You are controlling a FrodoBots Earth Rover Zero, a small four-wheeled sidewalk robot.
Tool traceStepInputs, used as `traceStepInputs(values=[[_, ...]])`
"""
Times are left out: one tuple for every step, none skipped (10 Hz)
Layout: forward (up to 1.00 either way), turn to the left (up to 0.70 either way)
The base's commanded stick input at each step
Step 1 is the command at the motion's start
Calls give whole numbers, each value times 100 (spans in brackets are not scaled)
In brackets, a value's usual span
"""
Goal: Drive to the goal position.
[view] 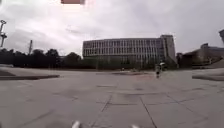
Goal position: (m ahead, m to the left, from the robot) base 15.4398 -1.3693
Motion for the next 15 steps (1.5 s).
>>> traceStepInputs(values=[[70,0],[70,0],[70,0],[70,0],[70,0],[70,0],[70,0],[70,0],[70,0],[70,0],[70,0],[70,0],[70,0],[70,0],[70,0]])
